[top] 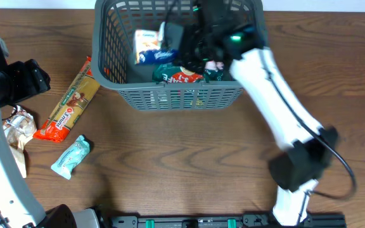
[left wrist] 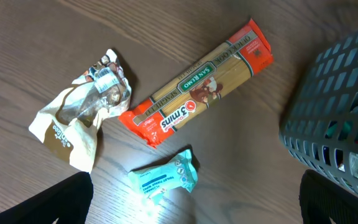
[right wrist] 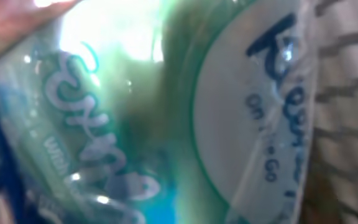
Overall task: Pack container
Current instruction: 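Carry the tissue multipack over the basket and release it inside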
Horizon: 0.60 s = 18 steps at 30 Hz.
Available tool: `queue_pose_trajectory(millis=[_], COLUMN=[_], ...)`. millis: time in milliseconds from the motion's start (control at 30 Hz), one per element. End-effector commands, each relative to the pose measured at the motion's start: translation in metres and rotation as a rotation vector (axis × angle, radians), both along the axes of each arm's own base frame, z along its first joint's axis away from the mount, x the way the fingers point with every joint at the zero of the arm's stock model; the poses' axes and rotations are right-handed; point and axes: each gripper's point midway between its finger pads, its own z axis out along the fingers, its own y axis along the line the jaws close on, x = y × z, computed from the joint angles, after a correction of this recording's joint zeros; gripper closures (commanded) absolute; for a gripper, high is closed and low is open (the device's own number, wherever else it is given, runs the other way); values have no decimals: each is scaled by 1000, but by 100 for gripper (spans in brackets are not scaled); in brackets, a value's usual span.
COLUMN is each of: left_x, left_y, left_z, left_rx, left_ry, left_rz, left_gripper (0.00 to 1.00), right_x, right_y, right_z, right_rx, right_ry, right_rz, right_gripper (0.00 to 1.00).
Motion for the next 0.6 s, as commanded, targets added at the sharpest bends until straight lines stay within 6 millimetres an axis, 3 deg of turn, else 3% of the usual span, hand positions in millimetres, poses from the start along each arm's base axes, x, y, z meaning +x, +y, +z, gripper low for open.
queue_pose_trajectory(millis=[0, 133, 167, 233, 267, 367, 433, 567], left_x=[-2, -2, -2, -2, -2, -2, -2, -2], left_y=[1, 1, 1, 1, 1, 1, 1, 1], left_z=[0, 0, 0, 0, 0, 0, 0, 0], left_rx=[5, 5, 5, 5, 5, 5, 5, 5], left_ry=[4, 4, 4, 4, 5, 4, 5, 5], left_rz=[-1, -1, -1, -1, -1, -1, -1, -1], left_gripper=[8, 8, 8, 7, 4, 1, 1, 1], right_x=[-2, 1, 2, 3, 4, 2, 3, 26], right_y=[25, 32, 31, 28, 27, 22, 16, -22], right_z=[-19, -37, -38, -40, -37, -17, 7, 88], right_rx=[42, 69, 70, 73, 75, 103, 134, 265], right_ry=[34, 92, 102, 129, 134, 133, 97, -23], right_rz=[73, 52, 40, -13, -33, -80, -98, -299], right_gripper=[99, 98, 87, 9, 1, 1, 1, 1])
